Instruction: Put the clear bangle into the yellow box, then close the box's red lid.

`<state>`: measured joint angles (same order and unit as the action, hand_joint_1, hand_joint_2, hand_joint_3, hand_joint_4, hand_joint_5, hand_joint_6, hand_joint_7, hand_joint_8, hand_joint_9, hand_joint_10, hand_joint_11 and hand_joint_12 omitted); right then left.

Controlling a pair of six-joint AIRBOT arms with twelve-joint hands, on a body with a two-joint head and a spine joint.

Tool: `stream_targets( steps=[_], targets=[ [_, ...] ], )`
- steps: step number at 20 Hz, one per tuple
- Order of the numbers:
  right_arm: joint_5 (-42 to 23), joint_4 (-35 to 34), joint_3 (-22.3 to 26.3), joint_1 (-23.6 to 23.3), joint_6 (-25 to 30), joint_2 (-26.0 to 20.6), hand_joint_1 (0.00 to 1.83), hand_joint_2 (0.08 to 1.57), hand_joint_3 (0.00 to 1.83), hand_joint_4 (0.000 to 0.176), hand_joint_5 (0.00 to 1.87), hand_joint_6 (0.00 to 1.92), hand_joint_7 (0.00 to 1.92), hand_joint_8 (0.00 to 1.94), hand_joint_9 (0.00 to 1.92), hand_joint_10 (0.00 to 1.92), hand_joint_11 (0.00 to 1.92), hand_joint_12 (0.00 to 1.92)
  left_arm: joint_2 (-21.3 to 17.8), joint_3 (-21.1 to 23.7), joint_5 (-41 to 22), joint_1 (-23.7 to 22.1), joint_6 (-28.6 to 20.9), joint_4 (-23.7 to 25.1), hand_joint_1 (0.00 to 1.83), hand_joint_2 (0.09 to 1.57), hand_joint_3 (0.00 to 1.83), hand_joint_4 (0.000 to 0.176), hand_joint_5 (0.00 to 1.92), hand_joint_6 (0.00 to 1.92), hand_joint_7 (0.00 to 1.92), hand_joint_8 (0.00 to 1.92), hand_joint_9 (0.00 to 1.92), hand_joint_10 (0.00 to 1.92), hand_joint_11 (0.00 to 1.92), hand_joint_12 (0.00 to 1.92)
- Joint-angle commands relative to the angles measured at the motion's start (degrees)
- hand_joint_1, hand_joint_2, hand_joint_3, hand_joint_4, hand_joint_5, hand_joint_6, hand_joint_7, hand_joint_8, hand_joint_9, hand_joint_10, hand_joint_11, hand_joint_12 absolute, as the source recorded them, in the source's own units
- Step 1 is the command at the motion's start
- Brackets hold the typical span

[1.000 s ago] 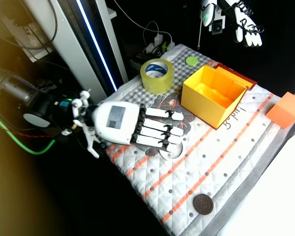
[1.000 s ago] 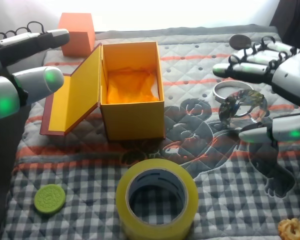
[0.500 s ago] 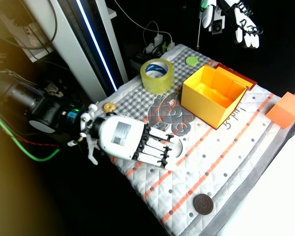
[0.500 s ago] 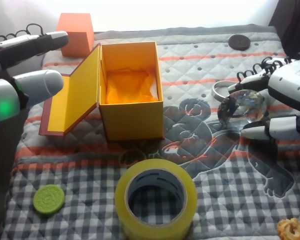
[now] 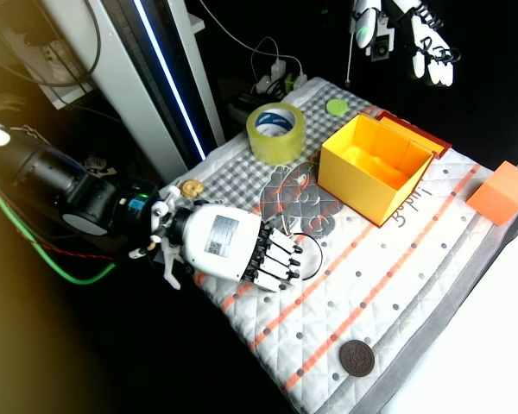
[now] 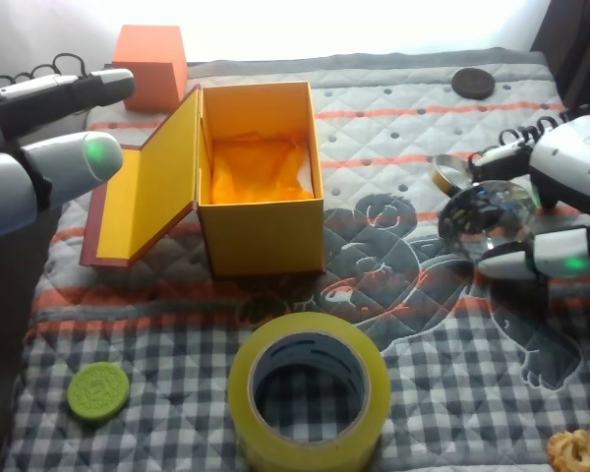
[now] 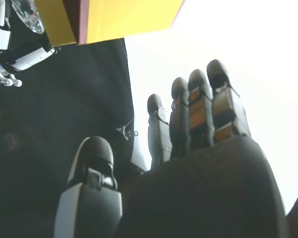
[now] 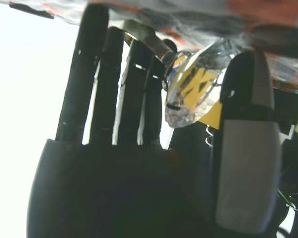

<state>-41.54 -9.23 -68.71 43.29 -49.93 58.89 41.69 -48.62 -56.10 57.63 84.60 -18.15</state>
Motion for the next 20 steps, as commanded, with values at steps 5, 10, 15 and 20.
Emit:
stream_targets(
  steps=[5, 10, 15, 20],
  targets=[
    [-18.8, 1.2, 1.9, -1.9, 3.9, -2.8, 1.28, 1.11, 0.0, 0.0, 0.84, 1.09, 1.14, 0.77, 1.18, 0.52, 1.11, 0.76, 0.3, 0.0, -7.1, 0.2, -0.3, -0.6, 0.08, 1.22, 0.0, 0.173, 0.32, 0.0, 0.26, 0.0, 0.18, 0.0, 0.0, 0.31],
    [-17.9, 7.4, 0.5, -11.4, 3.9, 0.4, 1.26, 1.09, 0.0, 0.0, 0.9, 1.04, 1.22, 0.65, 1.41, 0.01, 1.28, 0.42, 0.5, -0.4, -7.1, 0.0, -0.3, -0.6, 0.07, 1.23, 0.0, 0.176, 0.29, 0.0, 0.29, 0.0, 0.22, 0.0, 0.0, 0.38],
    [-12.2, 11.9, -3.3, -19.6, 3.9, 7.1, 1.29, 1.06, 0.0, 0.0, 0.94, 0.91, 1.29, 0.57, 1.47, 0.01, 1.32, 0.45, 1.2, -1.4, -6.0, -1.0, -0.3, -0.3, 0.02, 1.22, 0.0, 0.176, 0.28, 0.0, 0.26, 0.0, 0.21, 0.0, 0.0, 0.37],
    [-9.3, 14.0, -5.0, -23.2, 3.6, 11.2, 1.27, 1.08, 0.0, 0.0, 0.93, 0.98, 1.23, 0.66, 1.47, 0.0, 1.32, 0.51, 2.3, -2.5, -4.6, -2.3, -0.3, 0.2, 0.07, 1.22, 0.0, 0.173, 0.3, 0.0, 0.27, 0.0, 0.22, 0.0, 0.0, 0.4]
  ],
)
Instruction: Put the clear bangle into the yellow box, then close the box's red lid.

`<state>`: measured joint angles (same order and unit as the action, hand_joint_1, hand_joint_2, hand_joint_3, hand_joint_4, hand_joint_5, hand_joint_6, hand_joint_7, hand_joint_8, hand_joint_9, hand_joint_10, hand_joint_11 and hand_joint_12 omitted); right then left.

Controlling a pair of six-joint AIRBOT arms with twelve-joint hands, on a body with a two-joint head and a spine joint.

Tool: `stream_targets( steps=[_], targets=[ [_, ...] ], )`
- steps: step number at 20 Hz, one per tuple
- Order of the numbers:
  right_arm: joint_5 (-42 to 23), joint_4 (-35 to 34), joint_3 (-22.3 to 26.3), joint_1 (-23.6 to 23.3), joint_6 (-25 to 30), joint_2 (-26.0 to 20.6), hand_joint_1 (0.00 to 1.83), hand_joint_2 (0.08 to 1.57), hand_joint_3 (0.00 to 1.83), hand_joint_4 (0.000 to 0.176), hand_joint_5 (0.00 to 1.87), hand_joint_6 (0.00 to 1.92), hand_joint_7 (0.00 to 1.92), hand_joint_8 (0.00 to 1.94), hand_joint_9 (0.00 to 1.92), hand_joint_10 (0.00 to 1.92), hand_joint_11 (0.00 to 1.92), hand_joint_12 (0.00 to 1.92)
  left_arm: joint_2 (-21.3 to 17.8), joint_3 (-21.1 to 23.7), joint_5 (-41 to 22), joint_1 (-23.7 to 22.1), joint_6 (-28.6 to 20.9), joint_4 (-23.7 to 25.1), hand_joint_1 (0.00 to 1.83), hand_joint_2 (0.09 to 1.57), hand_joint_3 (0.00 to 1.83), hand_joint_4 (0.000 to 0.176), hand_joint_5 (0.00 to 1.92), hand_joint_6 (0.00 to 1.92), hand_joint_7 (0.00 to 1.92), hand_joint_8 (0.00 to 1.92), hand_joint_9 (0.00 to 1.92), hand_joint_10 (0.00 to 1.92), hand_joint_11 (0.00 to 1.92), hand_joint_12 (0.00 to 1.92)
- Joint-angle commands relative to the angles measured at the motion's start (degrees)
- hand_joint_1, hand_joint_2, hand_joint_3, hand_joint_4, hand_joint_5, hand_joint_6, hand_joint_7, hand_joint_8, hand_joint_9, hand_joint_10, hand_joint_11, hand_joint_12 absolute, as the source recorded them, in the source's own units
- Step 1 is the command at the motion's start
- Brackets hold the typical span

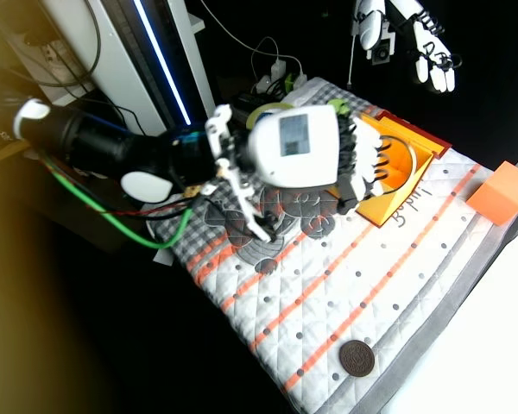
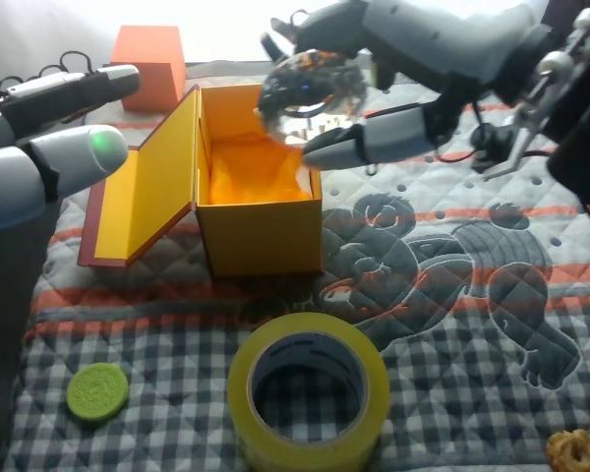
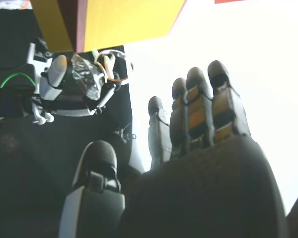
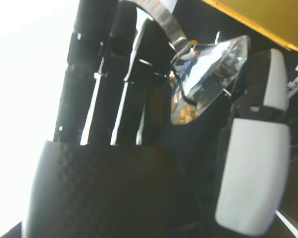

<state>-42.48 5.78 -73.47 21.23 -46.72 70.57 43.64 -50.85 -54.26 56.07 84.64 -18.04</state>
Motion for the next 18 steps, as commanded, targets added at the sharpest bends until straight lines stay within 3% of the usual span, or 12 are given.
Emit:
stream_targets(
  steps=[1, 3, 6, 8, 9, 10, 11, 12, 13, 15, 16, 18],
  targets=[
    [-8.1, -0.9, -0.3, -1.3, 0.4, 0.0, 1.27, 1.08, 0.0, 0.0, 0.94, 0.96, 1.22, 0.68, 1.47, 0.0, 1.3, 0.61, 0.5, -0.5, -6.2, -0.9, -0.3, 0.2, 0.06, 1.22, 0.0, 0.165, 0.31, 0.0, 0.27, 0.0, 0.21, 0.0, 0.0, 0.39],
    [-8.1, -0.9, -0.3, -1.3, 0.4, 0.3, 1.27, 1.07, 0.0, 0.0, 0.97, 0.89, 1.24, 0.67, 1.49, 0.01, 1.31, 0.77, 0.5, -0.5, -6.1, -0.9, -0.3, 0.2, 0.03, 1.22, 0.0, 0.174, 0.28, 0.0, 0.25, 0.0, 0.18, 0.0, 0.0, 0.3],
    [-8.0, -0.9, -0.4, -1.3, 0.4, 1.8, 1.28, 1.05, 0.0, 0.0, 1.0, 0.83, 1.27, 0.62, 1.47, 0.0, 1.27, 0.7, 0.6, -0.6, -5.9, -1.0, -0.3, 0.2, 0.01, 1.23, 0.0, 0.163, 0.3, 0.0, 0.25, 0.0, 0.17, 0.0, 0.0, 0.31],
    [-8.0, -1.0, -0.4, -1.3, 0.4, 2.3, 1.26, 1.06, 0.0, 0.0, 0.99, 0.89, 1.23, 0.65, 1.44, 0.0, 1.22, 0.73, 0.6, -0.7, -5.8, -1.0, -0.3, 0.2, 0.01, 1.22, 0.0, 0.17, 0.29, 0.0, 0.25, 0.0, 0.17, 0.0, 0.0, 0.3],
    [-8.0, -1.0, -0.4, -1.3, 0.4, 2.4, 1.26, 1.08, 0.0, 0.0, 0.94, 0.96, 1.18, 0.74, 1.42, 0.0, 1.14, 0.85, 0.6, -0.7, -5.8, -1.0, -0.3, 0.2, 0.0, 1.22, 0.0, 0.175, 0.27, 0.0, 0.24, 0.0, 0.16, 0.0, 0.0, 0.24],
    [-8.0, -1.1, -0.4, -1.3, 0.4, 2.5, 1.24, 1.09, 0.0, 0.0, 0.94, 0.98, 1.12, 0.81, 1.35, 0.02, 0.89, 1.19, 0.6, -0.7, -5.9, -1.0, -0.3, 0.2, 0.0, 1.22, 0.0, 0.176, 0.25, 0.0, 0.23, 0.0, 0.15, 0.0, 0.0, 0.22],
    [-8.0, -1.3, -0.4, -1.3, 0.4, 2.6, 1.17, 1.11, 0.01, 0.0, 0.96, 0.99, 1.03, 1.47, 1.12, 1.36, 1.06, 1.78, 0.6, -0.7, -5.9, -1.0, -0.3, 0.2, 0.0, 1.22, 0.0, 0.176, 0.25, 0.0, 0.23, 0.0, 0.15, 0.0, 0.0, 0.22],
    [-8.0, -1.3, -0.4, -1.3, 0.4, 2.6, 1.01, 1.08, 0.0, 0.0, 0.83, 0.43, 0.98, 1.67, 1.14, 1.81, 1.15, 1.89, 0.6, -0.7, -5.9, -1.0, -0.3, 0.1, 0.0, 1.22, 0.0, 0.176, 0.25, 0.0, 0.23, 0.0, 0.15, 0.0, 0.0, 0.21],
    [-7.9, -1.4, -0.4, -1.3, 0.4, 2.6, 0.91, 1.06, 0.0, 0.0, 0.8, 0.16, 0.8, 1.44, 0.91, 1.83, 0.94, 1.92, 0.6, -0.7, -5.9, -1.0, -0.3, 0.1, 0.0, 1.22, 0.0, 0.176, 0.26, 0.0, 0.23, 0.0, 0.16, 0.0, 0.0, 0.21],
    [-7.9, -1.4, -0.4, -1.3, 0.4, 2.6, 0.6, 1.05, 0.0, 0.0, 0.6, 0.01, 0.79, 0.45, 0.74, 1.06, 0.58, 1.77, 0.6, -0.7, -5.9, -1.1, -0.3, 0.0, 0.0, 1.23, 0.0, 0.176, 0.26, 0.0, 0.23, 0.0, 0.16, 0.0, 0.0, 0.21],
    [-7.8, -1.4, -0.4, -1.3, 0.4, 2.6, 0.44, 1.08, 0.0, 0.0, 0.51, 0.0, 0.65, 0.15, 0.64, 0.69, 0.48, 1.56, 0.6, -0.7, -5.9, -1.1, -0.3, 0.0, 0.0, 1.23, 0.0, 0.176, 0.25, 0.0, 0.23, 0.0, 0.16, 0.0, 0.0, 0.21],
    [-7.4, -1.4, -0.5, -1.3, 0.2, 2.6, 0.24, 1.1, 0.0, 0.0, 0.4, 0.0, 0.49, 0.01, 0.62, 0.37, 0.4, 1.46, 0.6, -0.7, -5.9, -1.2, -0.3, 0.0, 0.0, 1.23, 0.0, 0.176, 0.25, 0.0, 0.23, 0.0, 0.18, 0.0, 0.0, 0.26]
  ],
)
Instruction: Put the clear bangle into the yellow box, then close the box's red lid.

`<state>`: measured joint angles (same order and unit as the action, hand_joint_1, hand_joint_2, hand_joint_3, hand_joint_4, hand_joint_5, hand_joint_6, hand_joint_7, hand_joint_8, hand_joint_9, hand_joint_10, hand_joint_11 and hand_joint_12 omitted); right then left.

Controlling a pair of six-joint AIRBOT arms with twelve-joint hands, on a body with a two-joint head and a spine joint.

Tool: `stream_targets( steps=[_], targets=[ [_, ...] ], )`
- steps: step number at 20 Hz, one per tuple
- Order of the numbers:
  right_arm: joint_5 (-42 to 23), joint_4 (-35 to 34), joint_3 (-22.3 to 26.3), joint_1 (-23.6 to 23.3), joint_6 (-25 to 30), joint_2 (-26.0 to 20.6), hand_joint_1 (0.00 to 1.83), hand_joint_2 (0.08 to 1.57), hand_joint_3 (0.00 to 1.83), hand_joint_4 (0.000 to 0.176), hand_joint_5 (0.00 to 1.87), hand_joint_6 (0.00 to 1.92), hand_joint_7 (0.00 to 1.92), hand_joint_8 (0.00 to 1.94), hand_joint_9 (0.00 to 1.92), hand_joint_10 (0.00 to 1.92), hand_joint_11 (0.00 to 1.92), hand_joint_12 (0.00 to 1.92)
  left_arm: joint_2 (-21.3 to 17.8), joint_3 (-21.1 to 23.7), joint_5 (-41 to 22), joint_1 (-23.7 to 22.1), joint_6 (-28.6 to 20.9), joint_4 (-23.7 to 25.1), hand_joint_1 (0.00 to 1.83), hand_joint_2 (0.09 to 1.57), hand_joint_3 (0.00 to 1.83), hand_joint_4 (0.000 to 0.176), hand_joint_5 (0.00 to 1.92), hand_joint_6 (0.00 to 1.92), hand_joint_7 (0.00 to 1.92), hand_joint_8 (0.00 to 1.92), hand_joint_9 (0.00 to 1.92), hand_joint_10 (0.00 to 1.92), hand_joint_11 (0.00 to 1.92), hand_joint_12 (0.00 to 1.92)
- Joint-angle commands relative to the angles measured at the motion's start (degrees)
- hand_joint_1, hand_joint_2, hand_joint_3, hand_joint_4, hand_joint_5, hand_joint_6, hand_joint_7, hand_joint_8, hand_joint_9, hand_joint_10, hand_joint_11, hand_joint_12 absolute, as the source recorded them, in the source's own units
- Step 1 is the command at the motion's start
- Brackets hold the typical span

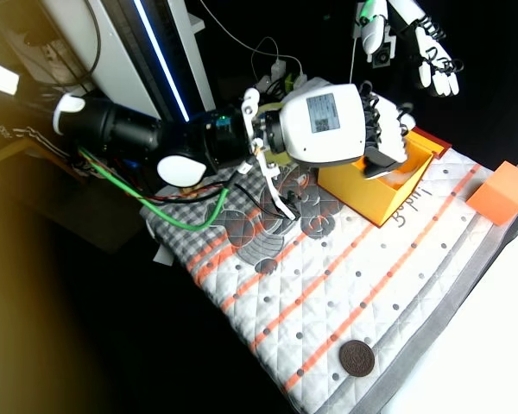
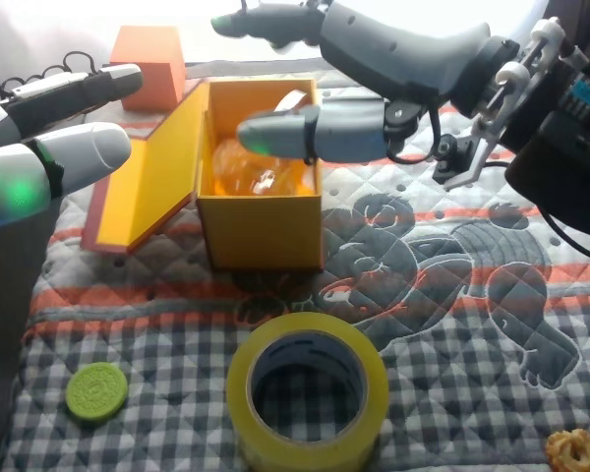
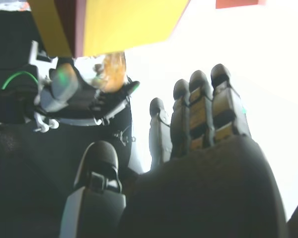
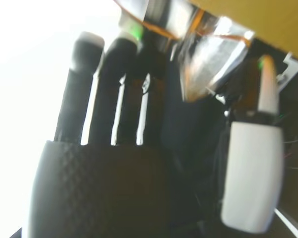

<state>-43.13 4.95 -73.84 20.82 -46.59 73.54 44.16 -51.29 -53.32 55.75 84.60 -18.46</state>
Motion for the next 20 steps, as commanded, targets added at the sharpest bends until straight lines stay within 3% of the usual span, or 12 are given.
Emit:
stream_targets(
  steps=[1, 5, 7, 9, 11, 12, 14, 15, 16, 17, 19, 20],
  targets=[
    [-6.6, -0.5, -0.1, -0.9, 0.1, -0.4, 0.19, 1.11, 0.0, 0.0, 0.37, 0.0, 0.46, 0.0, 0.58, 0.32, 0.34, 1.51, 0.1, -0.2, -6.9, -0.9, -0.3, 0.4, 0.0, 1.23, 0.0, 0.176, 0.24, 0.0, 0.23, 0.0, 0.18, 0.0, 0.0, 0.26],
    [-6.1, -0.6, -0.1, -0.9, 0.0, -0.4, 0.13, 1.12, 0.0, 0.0, 0.31, 0.0, 0.39, 0.0, 0.15, 0.9, 0.02, 1.86, 0.0, -0.1, -6.9, -1.0, -0.3, 0.3, 0.0, 1.23, 0.0, 0.176, 0.23, 0.0, 0.23, 0.0, 0.18, 0.0, 0.0, 0.27],
    [-6.1, -0.6, 0.1, -0.9, -0.1, -0.4, 0.16, 1.12, 0.0, 0.0, 0.35, 0.0, 0.54, 0.04, 0.29, 1.07, 0.21, 1.9, 0.0, 0.1, -6.8, -1.0, -0.3, 0.3, 0.0, 1.24, 0.0, 0.176, 0.24, 0.0, 0.22, 0.0, 0.16, 0.0, 0.0, 0.22],
    [-6.4, -0.6, 1.3, -0.9, -0.8, -1.7, 0.13, 1.11, 0.0, 0.002, 0.32, 0.0, 0.37, 0.0, 0.12, 0.61, 0.01, 1.66, -0.8, 0.9, -6.6, -1.0, -0.3, 0.9, 0.01, 1.24, 0.0, 0.172, 0.3, 0.01, 0.27, 0.01, 0.22, 0.01, 0.01, 0.31],
    [-7.6, -0.6, 2.5, -0.9, -0.9, -4.8, 0.1, 1.14, 0.0, 0.014, 0.39, 0.0, 0.47, 0.0, 0.35, 0.18, 0.0, 1.27, -2.3, 2.0, -6.0, -0.9, -0.3, 2.2, 0.0, 1.26, 0.0, 0.175, 0.32, 0.0, 0.32, 0.0, 0.27, 0.0, 0.0, 0.39],
    [-8.8, -0.6, 3.3, -0.2, -0.9, -6.6, 0.11, 1.15, 0.0, 0.003, 0.42, 0.0, 0.54, 0.01, 0.47, 0.1, 0.01, 1.25, -3.4, 2.8, -5.4, -0.9, -0.3, 3.3, 0.03, 1.26, 0.0, 0.174, 0.32, 0.0, 0.33, 0.0, 0.28, 0.0, 0.0, 0.41],
    [-11.9, -0.9, 5.1, 1.8, -0.9, -10.6, 0.2, 1.13, 0.0, 0.042, 0.46, 0.0, 0.63, 0.01, 0.69, 0.14, 0.21, 1.49, -5.8, 4.4, -3.6, -0.7, -0.3, 6.1, 0.06, 1.28, 0.0, 0.174, 0.35, 0.0, 0.39, 0.0, 0.32, 0.0, 0.0, 0.54],
    [-13.4, -1.4, 6.0, 3.2, -0.9, -12.3, 0.2, 1.13, 0.0, 0.032, 0.46, 0.0, 0.67, 0.0, 0.68, 0.47, 0.31, 1.69, -6.8, 5.1, -2.5, -0.5, -0.3, 7.4, 0.08, 1.29, 0.0, 0.168, 0.37, 0.0, 0.4, 0.0, 0.33, 0.0, 0.0, 0.57],
    [-15.0, -2.3, 6.9, 4.8, -1.1, -13.8, 0.17, 1.13, 0.0, 0.036, 0.45, 0.0, 0.58, 0.0, 0.54, 0.33, 0.09, 1.59, -7.8, 6.0, -1.2, -0.1, -0.3, 8.9, 0.07, 1.32, 0.0, 0.154, 0.39, 0.0, 0.44, 0.01, 0.38, 0.01, 0.0, 0.64],
    [-17.0, -3.7, 7.8, 6.8, -1.5, -15.1, 0.12, 1.14, 0.0, 0.025, 0.43, 0.0, 0.49, 0.0, 0.44, 0.14, 0.02, 1.23, -8.9, 7.1, 0.4, 0.6, -0.3, 10.7, 0.05, 1.33, 0.0, 0.14, 0.39, 0.0, 0.46, 0.01, 0.41, 0.01, 0.0, 0.73],
    [-18.8, -5.5, 8.2, 8.7, -1.5, -15.8, 0.09, 1.15, 0.0, 0.006, 0.42, 0.0, 0.46, 0.0, 0.42, 0.02, 0.0, 1.02, -10.0, 8.3, 2.6, 1.7, -0.3, 12.6, 0.12, 1.33, 0.0, 0.132, 0.42, 0.0, 0.51, 0.01, 0.46, 0.01, 0.0, 0.81],
    [-19.3, -6.3, 8.3, 9.4, -1.5, -15.9, 0.09, 1.16, 0.0, 0.004, 0.43, 0.0, 0.46, 0.0, 0.43, 0.01, 0.0, 1.04, -10.4, 8.9, 3.6, 2.5, -0.3, 13.3, 0.15, 1.34, 0.0, 0.089, 0.4, 0.0, 0.53, 0.0, 0.49, 0.01, 0.01, 0.87]
  ],
)
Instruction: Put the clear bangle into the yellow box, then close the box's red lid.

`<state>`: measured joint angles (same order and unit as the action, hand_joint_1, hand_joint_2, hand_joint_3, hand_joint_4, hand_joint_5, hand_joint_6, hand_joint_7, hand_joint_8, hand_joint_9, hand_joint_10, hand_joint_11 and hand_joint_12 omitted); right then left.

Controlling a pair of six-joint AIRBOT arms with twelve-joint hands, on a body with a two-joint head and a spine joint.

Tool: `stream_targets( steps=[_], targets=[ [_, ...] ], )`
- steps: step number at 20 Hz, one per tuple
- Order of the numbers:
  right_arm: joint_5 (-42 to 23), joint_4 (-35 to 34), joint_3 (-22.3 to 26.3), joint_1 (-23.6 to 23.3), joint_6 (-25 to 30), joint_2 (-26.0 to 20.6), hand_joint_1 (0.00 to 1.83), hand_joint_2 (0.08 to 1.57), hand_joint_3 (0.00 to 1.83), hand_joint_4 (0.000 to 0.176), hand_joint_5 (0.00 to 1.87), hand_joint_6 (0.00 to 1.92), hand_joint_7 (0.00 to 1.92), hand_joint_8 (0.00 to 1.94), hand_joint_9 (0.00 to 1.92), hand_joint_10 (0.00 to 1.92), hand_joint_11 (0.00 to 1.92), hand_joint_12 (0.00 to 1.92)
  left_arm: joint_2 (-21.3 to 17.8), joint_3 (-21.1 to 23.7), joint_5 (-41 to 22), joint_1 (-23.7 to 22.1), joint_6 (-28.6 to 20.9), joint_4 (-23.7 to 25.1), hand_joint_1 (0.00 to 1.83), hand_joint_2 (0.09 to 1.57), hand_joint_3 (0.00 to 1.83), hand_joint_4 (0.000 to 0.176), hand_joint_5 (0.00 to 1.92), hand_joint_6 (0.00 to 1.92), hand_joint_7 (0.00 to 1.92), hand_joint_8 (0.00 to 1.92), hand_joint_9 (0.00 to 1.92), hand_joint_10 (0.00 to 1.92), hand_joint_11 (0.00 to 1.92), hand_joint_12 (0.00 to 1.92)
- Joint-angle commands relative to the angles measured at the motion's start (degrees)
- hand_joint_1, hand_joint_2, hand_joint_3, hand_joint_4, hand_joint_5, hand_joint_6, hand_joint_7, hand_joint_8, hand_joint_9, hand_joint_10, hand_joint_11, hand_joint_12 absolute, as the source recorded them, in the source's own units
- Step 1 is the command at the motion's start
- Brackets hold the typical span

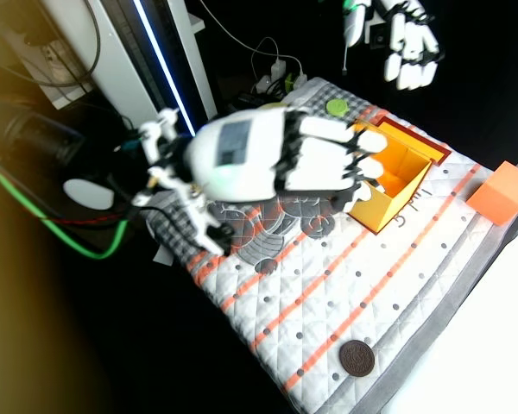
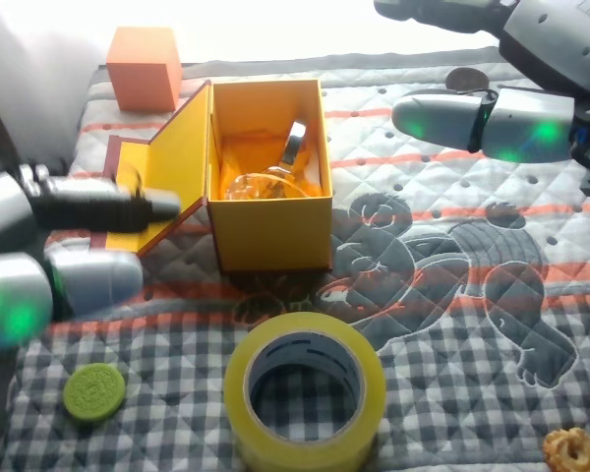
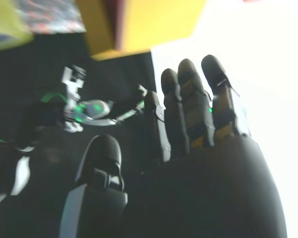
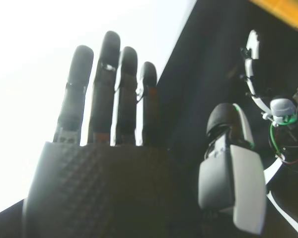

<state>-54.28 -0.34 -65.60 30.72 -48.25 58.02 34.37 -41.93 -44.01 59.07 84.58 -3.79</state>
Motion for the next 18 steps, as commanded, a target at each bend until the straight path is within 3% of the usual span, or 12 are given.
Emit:
stream_targets(
  steps=[1, 2, 3, 4, 5, 8, 10, 16, 18],
  targets=[
    [-8.3, -1.6, 0.0, 0.1, 0.1, -0.4, 0.08, 1.17, 0.0, 0.001, 0.43, 0.0, 0.42, 0.01, 0.39, 0.01, 0.0, 0.9, -0.7, 0.0, -5.0, 0.2, -0.3, -1.0, 0.03, 1.38, 0.0, 0.04, 0.43, 0.0, 0.58, 0.0, 0.57, 0.01, 0.16, 0.82],
    [-8.4, -2.2, 0.0, 0.6, 0.1, -0.4, 0.06, 1.2, 0.0, 0.0, 0.43, 0.0, 0.45, 0.01, 0.41, 0.01, 0.0, 0.93, -0.7, 0.3, -3.9, 1.0, -0.3, -0.4, 0.0, 1.39, 0.0, 0.013, 0.44, 0.0, 0.6, 0.0, 0.61, 0.0, 0.27, 0.74],
    [-8.5, -2.5, 0.0, 0.8, 0.1, -0.4, 0.07, 1.2, 0.0, 0.0, 0.44, 0.0, 0.46, 0.01, 0.42, 0.01, 0.0, 0.93, -0.5, 0.3, -3.2, 1.3, -0.3, 0.1, 0.0, 1.39, 0.0, 0.0, 0.45, 0.0, 0.6, 0.0, 0.62, 0.0, 0.33, 0.68],
    [-8.9, -2.9, 0.0, 1.0, 0.1, -0.5, 0.07, 1.22, 0.0, 0.0, 0.46, 0.0, 0.51, 0.01, 0.47, 0.01, 0.0, 1.02, 0.1, 0.2, -1.9, 1.3, -0.2, 1.0, 0.0, 1.39, 0.0, 0.0, 0.45, 0.0, 0.59, 0.0, 0.61, 0.0, 0.32, 0.66],
    [-9.0, -2.9, 0.3, 1.1, 0.0, -1.0, 0.08, 1.19, 0.0, 0.011, 0.45, 0.0, 0.51, 0.0, 0.45, 0.0, 0.0, 0.96, 0.9, -0.2, -0.1, 1.3, -0.2, 1.7, 0.0, 1.39, 0.0, 0.0, 0.42, 0.0, 0.54, 0.0, 0.55, 0.0, 0.25, 0.62],
    [-10.5, -2.9, 1.8, 2.0, -0.8, -2.8, 0.07, 1.22, 0.0, 0.0, 0.45, 0.0, 0.55, 0.0, 0.5, 0.01, 0.03, 1.06, 2.3, -1.1, 1.9, 1.3, -0.3, 1.6, 0.0, 1.38, 0.0, 0.0, 0.41, 0.0, 0.53, 0.0, 0.55, 0.0, 0.27, 0.63],
    [-12.3, -3.3, 2.7, 3.1, -0.8, -3.8, 0.05, 1.22, 0.0, 0.0, 0.42, 0.0, 0.54, 0.0, 0.49, 0.0, 0.04, 0.95, 3.5, -1.8, 2.8, 1.2, -0.3, 1.4, 0.0, 1.37, 0.0, 0.0, 0.43, 0.0, 0.54, 0.0, 0.56, 0.0, 0.33, 0.53],
    [-13.3, -3.5, 3.2, 4.2, -0.8, -4.2, 0.05, 1.22, 0.0, 0.0, 0.41, 0.01, 0.54, 0.0, 0.49, 0.0, 0.05, 0.93, 6.1, -4.0, 4.6, 0.5, -0.3, 0.1, 0.0, 1.37, 0.0, 0.0, 0.3, 0.0, 0.32, 0.0, 0.3, 0.0, 0.11, 0.41],
    [-13.3, -4.0, 3.2, 4.7, -0.8, -4.2, 0.05, 1.22, 0.0, 0.025, 0.43, 0.0, 0.52, 0.0, 0.46, 0.0, 0.09, 0.81, 6.7, -4.6, 3.9, 0.0, -0.3, -0.5, 0.0, 1.38, 0.0, 0.0, 0.27, 0.0, 0.29, 0.0, 0.27, 0.0, 0.09, 0.4]
  ],
)
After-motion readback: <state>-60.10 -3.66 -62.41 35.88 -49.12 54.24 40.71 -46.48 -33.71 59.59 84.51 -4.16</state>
